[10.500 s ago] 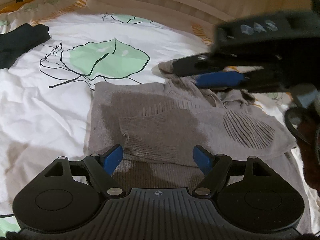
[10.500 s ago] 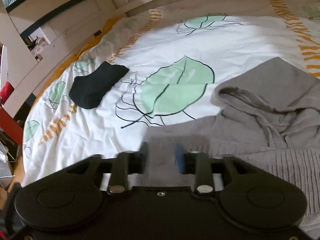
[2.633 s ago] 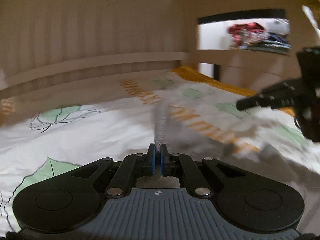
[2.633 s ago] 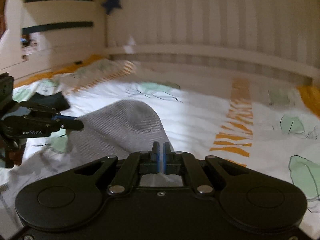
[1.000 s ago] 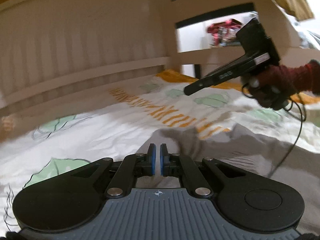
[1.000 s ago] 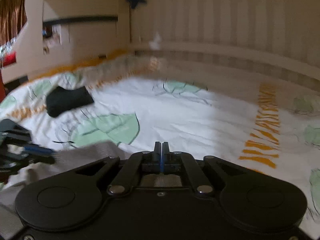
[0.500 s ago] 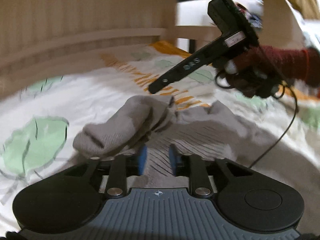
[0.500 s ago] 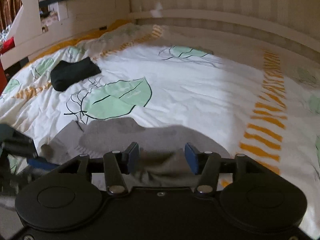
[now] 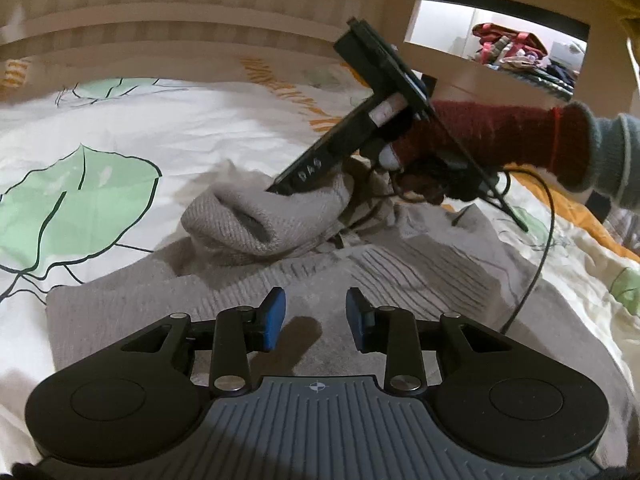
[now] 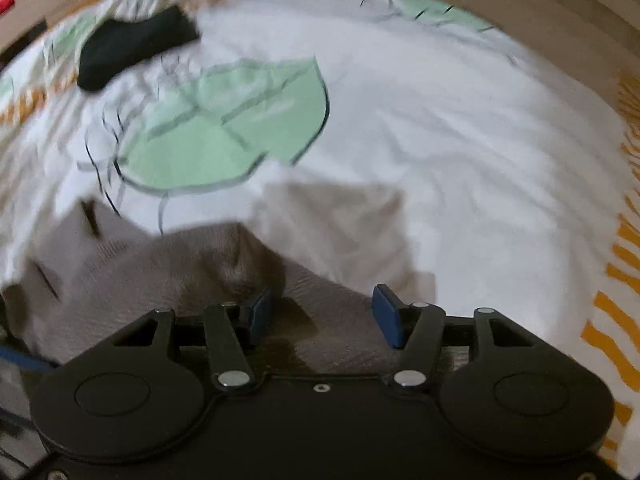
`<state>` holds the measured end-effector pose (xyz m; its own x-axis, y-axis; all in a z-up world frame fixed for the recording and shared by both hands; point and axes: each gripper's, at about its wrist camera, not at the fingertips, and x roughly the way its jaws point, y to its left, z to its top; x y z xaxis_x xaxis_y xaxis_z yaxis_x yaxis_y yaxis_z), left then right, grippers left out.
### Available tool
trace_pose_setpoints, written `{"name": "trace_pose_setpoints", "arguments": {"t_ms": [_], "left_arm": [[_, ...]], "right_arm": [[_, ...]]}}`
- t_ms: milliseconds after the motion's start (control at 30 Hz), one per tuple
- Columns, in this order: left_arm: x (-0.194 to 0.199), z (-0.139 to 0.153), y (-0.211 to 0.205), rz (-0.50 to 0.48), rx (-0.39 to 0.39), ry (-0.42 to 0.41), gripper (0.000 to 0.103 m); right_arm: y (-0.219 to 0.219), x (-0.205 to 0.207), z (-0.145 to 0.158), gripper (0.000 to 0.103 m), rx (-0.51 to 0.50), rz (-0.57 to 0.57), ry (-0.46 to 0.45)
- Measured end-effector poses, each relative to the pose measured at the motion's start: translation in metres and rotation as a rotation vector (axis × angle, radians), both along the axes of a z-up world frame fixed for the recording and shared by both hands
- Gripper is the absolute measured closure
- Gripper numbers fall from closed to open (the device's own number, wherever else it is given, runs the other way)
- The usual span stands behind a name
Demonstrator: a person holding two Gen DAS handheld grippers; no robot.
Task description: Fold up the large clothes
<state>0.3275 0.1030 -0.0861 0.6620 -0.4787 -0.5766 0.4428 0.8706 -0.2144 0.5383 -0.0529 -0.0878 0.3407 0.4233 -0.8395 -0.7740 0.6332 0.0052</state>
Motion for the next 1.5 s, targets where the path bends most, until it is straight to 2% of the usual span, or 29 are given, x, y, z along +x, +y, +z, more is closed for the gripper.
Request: {"name": "trace_pose_setpoints", "arguments": {"t_ms": [33,67,100,300,400,467,533,600,700,900,967,1000,1033,1100,1133,1233,1367,1433,1467,1500], "left_arm": [[0.001,0.001,-0.001,0.001,-0.004,0.0,0.071],[0.001,0.002,-0.001,0.002,-0.006,0.0,0.071],[0.0,0.002,-0.001,0.002,-0.007,-0.004,0.07],[0.001,0.001,-0.005,0.014,-0.024,0.005,0.068],[0.0,0.001,-0.005,0.024,-0.05,0.021,0.058],[-0.003,0.002,-0.005,0.025,-0.061,0.025,0.057],[-0.005,0.003,-0.005,0.024,-0.057,0.028,0.054],[-0.006,0.004,-0.006,0.022,-0.056,0.034,0.049],[-0.009,0.002,-0.008,0.021,-0.059,0.051,0.048],[-0.014,0.002,-0.008,0.034,-0.084,0.09,0.042],[-0.013,0.004,-0.005,0.051,-0.105,0.092,0.041],[-0.013,0.005,-0.003,0.066,-0.125,0.094,0.04],[-0.012,0.006,-0.001,0.078,-0.143,0.097,0.039],[-0.006,0.007,0.003,0.121,-0.187,0.11,0.038],[-0.002,0.008,0.005,0.148,-0.205,0.118,0.038],[0.011,0.007,0.011,0.23,-0.254,0.137,0.038],[0.031,-0.006,0.024,0.331,-0.38,0.207,0.038],[0.043,-0.017,0.024,0.343,-0.421,0.274,0.041],[0.047,-0.019,0.023,0.342,-0.433,0.289,0.056],[0.05,-0.02,0.023,0.353,-0.442,0.292,0.098]], "right_arm": [[-0.001,-0.001,-0.003,0.063,0.0,0.009,0.002],[-0.002,-0.002,-0.003,0.094,0.015,0.011,-0.001],[-0.005,-0.005,-0.001,0.098,0.037,0.009,-0.021],[-0.045,-0.048,0.045,0.098,0.205,-0.013,-0.259],[-0.072,-0.074,0.068,0.098,0.259,-0.017,-0.321],[-0.093,-0.099,0.082,0.098,0.317,-0.015,-0.348],[-0.105,-0.121,0.09,0.098,0.327,0.001,-0.383],[-0.12,-0.15,0.09,0.098,0.332,0.008,-0.39],[-0.136,-0.192,0.073,0.099,0.305,0.015,-0.377],[-0.147,-0.228,0.016,0.099,0.175,-0.02,-0.216],[-0.154,-0.228,0.014,0.093,0.195,-0.087,-0.19],[-0.159,-0.224,0.017,0.085,0.227,-0.131,-0.172],[-0.165,-0.221,0.02,0.066,0.269,-0.187,-0.157],[-0.176,-0.21,0.024,0.039,0.346,-0.282,-0.128],[-0.181,-0.203,0.024,0.033,0.382,-0.33,-0.111],[-0.191,-0.184,0.018,0.034,0.445,-0.442,-0.053],[-0.199,-0.162,0.004,0.033,0.533,-0.551,0.014],[-0.2,-0.147,-0.006,0.034,0.578,-0.612,0.068],[-0.201,-0.142,-0.01,0.034,0.594,-0.638,0.097],[-0.202,-0.14,-0.014,0.042,0.606,-0.662,0.119]]}}
